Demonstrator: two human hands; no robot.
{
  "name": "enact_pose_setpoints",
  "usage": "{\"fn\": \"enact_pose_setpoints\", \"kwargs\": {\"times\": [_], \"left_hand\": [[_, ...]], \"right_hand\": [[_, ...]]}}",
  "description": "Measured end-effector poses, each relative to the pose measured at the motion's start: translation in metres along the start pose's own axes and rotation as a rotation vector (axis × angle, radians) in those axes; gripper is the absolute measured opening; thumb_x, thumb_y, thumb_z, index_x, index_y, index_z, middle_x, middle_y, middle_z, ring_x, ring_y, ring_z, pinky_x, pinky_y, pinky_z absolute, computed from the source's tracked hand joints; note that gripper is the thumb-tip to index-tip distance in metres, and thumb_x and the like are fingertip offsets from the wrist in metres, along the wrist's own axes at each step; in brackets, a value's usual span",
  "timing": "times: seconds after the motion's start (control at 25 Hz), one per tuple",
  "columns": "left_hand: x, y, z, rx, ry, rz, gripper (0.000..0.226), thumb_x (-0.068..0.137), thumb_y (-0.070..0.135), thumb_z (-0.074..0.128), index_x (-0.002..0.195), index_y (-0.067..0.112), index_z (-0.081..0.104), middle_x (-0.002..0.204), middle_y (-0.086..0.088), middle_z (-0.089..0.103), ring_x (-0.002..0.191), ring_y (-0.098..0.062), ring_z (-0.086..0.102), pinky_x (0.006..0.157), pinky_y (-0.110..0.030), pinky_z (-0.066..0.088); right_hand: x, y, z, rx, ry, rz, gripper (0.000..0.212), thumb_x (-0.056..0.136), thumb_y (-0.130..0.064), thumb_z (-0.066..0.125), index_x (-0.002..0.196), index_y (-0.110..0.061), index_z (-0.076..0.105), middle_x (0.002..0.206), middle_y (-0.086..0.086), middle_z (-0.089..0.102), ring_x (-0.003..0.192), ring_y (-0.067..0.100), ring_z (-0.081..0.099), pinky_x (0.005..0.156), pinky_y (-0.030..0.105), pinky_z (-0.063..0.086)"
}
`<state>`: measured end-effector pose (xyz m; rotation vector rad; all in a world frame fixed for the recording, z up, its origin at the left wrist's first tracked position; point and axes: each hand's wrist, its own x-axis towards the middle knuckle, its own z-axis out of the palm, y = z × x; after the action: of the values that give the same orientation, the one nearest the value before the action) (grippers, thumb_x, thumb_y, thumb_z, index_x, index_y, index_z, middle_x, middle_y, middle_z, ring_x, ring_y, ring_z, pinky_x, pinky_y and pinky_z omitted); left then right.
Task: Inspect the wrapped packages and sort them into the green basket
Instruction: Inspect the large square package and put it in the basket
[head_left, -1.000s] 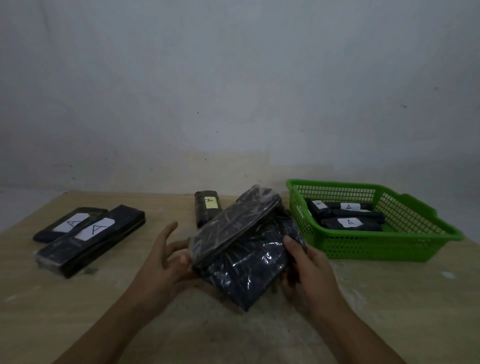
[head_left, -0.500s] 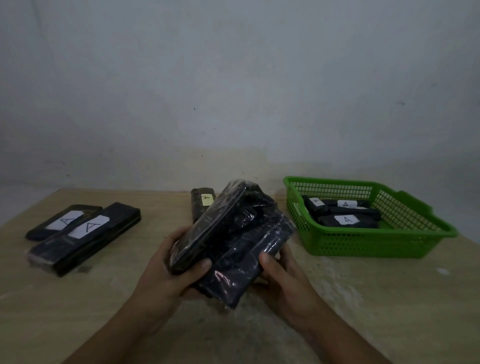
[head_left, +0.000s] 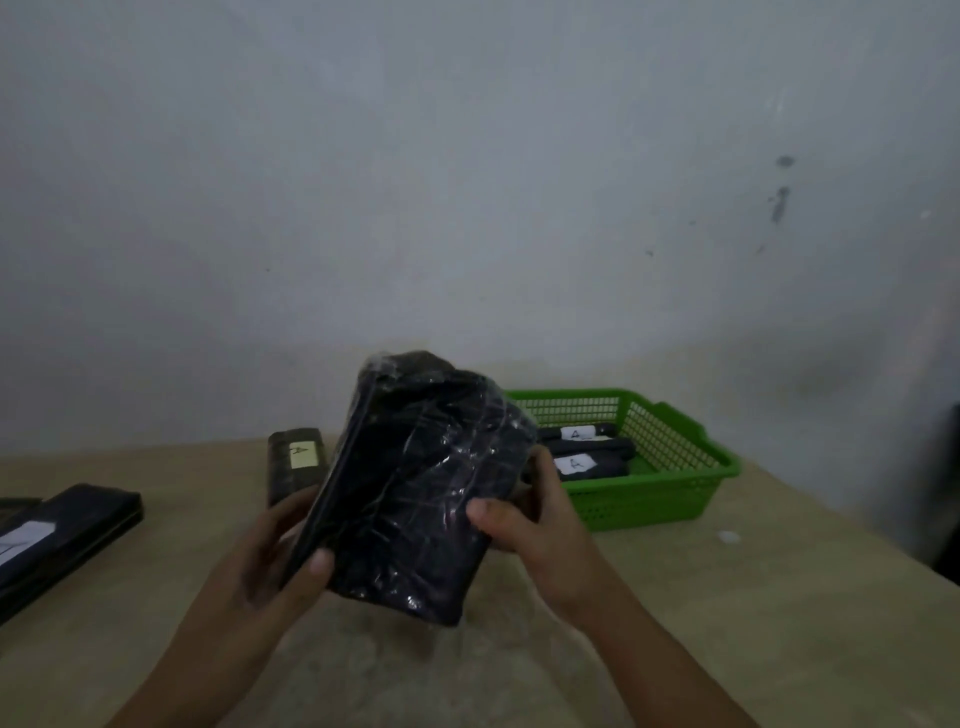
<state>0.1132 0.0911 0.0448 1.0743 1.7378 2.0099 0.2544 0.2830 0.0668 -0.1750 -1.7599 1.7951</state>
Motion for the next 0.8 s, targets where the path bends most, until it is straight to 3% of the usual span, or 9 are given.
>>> {"fn": "enact_pose_setpoints", "kwargs": {"times": [0.08,0.2,0.28,0.36,0.48,0.56,0.72,0.8], "left_hand": [[0.013,0.004,0.019,0.025,-0.060,0.016,0.086,0.034,0.085,0.067,0.109,0.042,0.060,0.109,0.031,0.067,0.099,0.012,0.063,0.075,-0.014,0.051],[0.040,-0.001,0.054,0.019,-0.057,0.001,0.052,0.066,0.071,0.063,0.107,0.037,0.065,0.113,0.011,0.069,0.107,-0.007,0.065,0.086,-0.036,0.054],[0.058,-0.007,0.079,0.108,-0.039,-0.006,0.033,0.080,0.047,0.062,0.109,0.030,0.062,0.117,0.010,0.063,0.111,-0.013,0.062,0.092,-0.042,0.053],[0.073,-0.016,0.102,0.229,-0.020,0.009,0.025,0.086,0.031,0.063,0.111,0.027,0.059,0.120,0.008,0.060,0.112,-0.016,0.060,0.092,-0.040,0.052],[0.091,-0.027,0.127,0.348,0.017,0.014,0.033,0.087,0.026,0.065,0.118,0.020,0.056,0.128,-0.002,0.056,0.109,-0.015,0.056,0.087,-0.031,0.046],[0.102,-0.031,0.139,0.397,0.018,0.008,0.036,0.087,0.027,0.065,0.120,0.019,0.055,0.131,-0.004,0.053,0.106,-0.014,0.052,0.084,-0.029,0.042],[0.110,-0.041,0.152,0.486,-0.049,-0.077,0.042,0.086,0.026,0.066,0.125,0.017,0.054,0.135,-0.009,0.047,0.115,-0.023,0.054,0.087,-0.031,0.044],[0.109,-0.046,0.156,0.523,-0.095,-0.112,0.039,0.088,0.029,0.064,0.124,0.018,0.055,0.136,-0.009,0.045,0.119,-0.025,0.053,0.093,-0.035,0.047]], "right_hand": [[0.005,-0.031,-0.023,-0.060,0.062,-0.041,0.073,0.070,-0.007,0.079,0.127,-0.010,0.034,0.093,0.001,0.077,0.085,0.018,0.074,0.065,0.029,0.058],[0.015,-0.072,-0.066,-0.089,0.252,-0.101,0.088,0.066,-0.021,0.082,0.136,-0.034,0.029,0.103,0.012,0.074,0.081,0.027,0.075,0.059,0.036,0.059],[0.021,-0.086,-0.102,-0.094,0.400,-0.109,0.104,0.068,-0.026,0.083,0.142,-0.053,0.014,0.121,0.013,0.064,0.094,0.028,0.072,0.066,0.043,0.061],[0.024,-0.087,-0.139,-0.164,0.515,-0.104,0.111,0.070,-0.027,0.085,0.141,-0.060,0.006,0.125,0.006,0.058,0.107,0.025,0.067,0.076,0.048,0.060],[0.027,-0.077,-0.178,-0.388,0.696,-0.076,0.103,0.055,-0.046,0.091,0.130,-0.054,0.021,0.128,0.006,0.056,0.109,0.026,0.064,0.087,0.052,0.057],[0.029,-0.068,-0.194,-0.621,0.798,-0.062,0.104,0.050,-0.050,0.091,0.127,-0.043,0.021,0.132,0.009,0.051,0.113,0.028,0.060,0.094,0.045,0.053],[0.035,-0.056,-0.209,-0.903,0.797,0.006,0.109,0.057,-0.035,0.092,0.137,-0.025,0.019,0.138,0.017,0.037,0.118,0.032,0.050,0.098,0.040,0.046],[0.040,-0.050,-0.212,-0.997,0.755,0.075,0.111,0.057,-0.038,0.091,0.138,-0.026,0.017,0.136,0.017,0.034,0.114,0.036,0.053,0.095,0.044,0.048]]}}
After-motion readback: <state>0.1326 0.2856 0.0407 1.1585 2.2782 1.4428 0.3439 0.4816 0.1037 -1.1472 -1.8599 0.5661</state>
